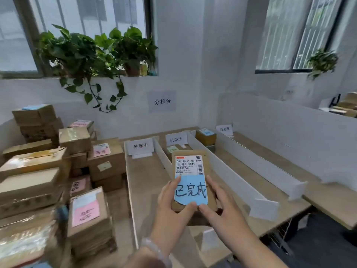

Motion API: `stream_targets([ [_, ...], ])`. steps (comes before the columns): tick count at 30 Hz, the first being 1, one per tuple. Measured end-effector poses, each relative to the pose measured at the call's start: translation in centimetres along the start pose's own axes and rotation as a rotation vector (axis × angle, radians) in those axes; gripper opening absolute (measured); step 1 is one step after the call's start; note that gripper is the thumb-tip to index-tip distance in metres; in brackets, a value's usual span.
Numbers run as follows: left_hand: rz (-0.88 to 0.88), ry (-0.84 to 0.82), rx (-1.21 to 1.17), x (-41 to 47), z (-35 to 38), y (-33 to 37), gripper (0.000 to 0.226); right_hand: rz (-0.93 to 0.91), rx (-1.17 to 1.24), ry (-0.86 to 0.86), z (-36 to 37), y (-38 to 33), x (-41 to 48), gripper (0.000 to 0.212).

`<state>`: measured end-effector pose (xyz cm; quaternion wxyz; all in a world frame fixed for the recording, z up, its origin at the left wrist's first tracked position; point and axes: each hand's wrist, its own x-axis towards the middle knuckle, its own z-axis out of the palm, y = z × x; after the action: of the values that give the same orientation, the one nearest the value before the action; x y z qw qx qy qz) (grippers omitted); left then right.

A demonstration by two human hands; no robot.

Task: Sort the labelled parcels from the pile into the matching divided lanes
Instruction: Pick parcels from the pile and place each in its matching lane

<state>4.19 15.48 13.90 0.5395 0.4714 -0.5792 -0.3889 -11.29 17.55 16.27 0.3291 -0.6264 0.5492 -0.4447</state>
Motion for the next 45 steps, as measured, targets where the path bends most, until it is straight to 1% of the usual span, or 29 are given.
stream_targets([
  [3, -0.061, -0.028, -0.079, 0.9, 5.2, -0.1, 0.066, 0.011, -0.053, -0.001, -4.4, 2.7, 1.0, 0.069],
  [6, -0.135, -0.047, -0.133, 2.2, 8.9, -0.5, 0.065, 0.055, -0.044, -0.001, -7.6, 5.2, 2.4, 0.067],
  [10, -0.156, 0.016, -0.154, 5.2, 12.0, -1.4, 0.062, 0.095, -0.047, -0.028, -9.8, 7.3, 5.0, 0.066],
  [15, -0.22, 0.092, -0.189, 10.4, 14.2, -5.2, 0.062, 0.128, -0.092, -0.089, -10.4, 10.3, 9.6, 0.067],
  [19, -0.256, 0.078, -0.152, 15.5, 15.4, -8.8, 0.06, 0.147, -0.171, -0.127, -11.0, 12.3, 14.4, 0.064],
  [21, -0.278, 0.091, -0.135, 17.8, 16.0, -10.7, 0.063, 0.169, -0.203, -0.147, -11.6, 13.2, 16.8, 0.063],
  [22, -0.301, 0.097, -0.121, 19.0, 16.3, -11.4, 0.066, 0.178, -0.229, -0.16, -11.8, 13.6, 18.0, 0.063],
  [25, -0.332, 0.089, -0.095, 22.6, 17.6, -13.2, 0.063, 0.161, -0.293, -0.17, -12.7, 15.1, 21.6, 0.059],
  [28, -0.363, 0.071, -0.067, 25.8, 18.7, -14.8, 0.065, 0.176, -0.355, -0.201, -13.2, 17.1, 24.6, 0.059],
  [34, -0.421, 0.081, 0.084, 30.3, 20.6, -18.1, 0.067, 0.127, -0.521, -0.247, -14.3, 22.2, 30.9, 0.063],
  [36, -0.442, 0.103, 0.119, 31.6, 21.3, -19.1, 0.068, 0.116, -0.554, -0.288, -14.6, 23.7, 33.3, 0.065],
  [39, -0.48, 0.127, 0.147, 33.4, 22.2, -21.0, 0.069, 0.108, -0.637, -0.347, -14.6, 25.6, 36.0, 0.067],
  [44, -0.546, 0.153, 0.153, 36.6, 23.0, -24.4, 0.068, 0.07, -0.765, -0.384, -13.7, 29.7, 40.1, 0.073],
  [45, -0.56, 0.151, 0.148, 37.0, 23.1, -24.9, 0.068, 0.085, -0.789, -0.407, -13.6, 30.1, 40.4, 0.075],
])
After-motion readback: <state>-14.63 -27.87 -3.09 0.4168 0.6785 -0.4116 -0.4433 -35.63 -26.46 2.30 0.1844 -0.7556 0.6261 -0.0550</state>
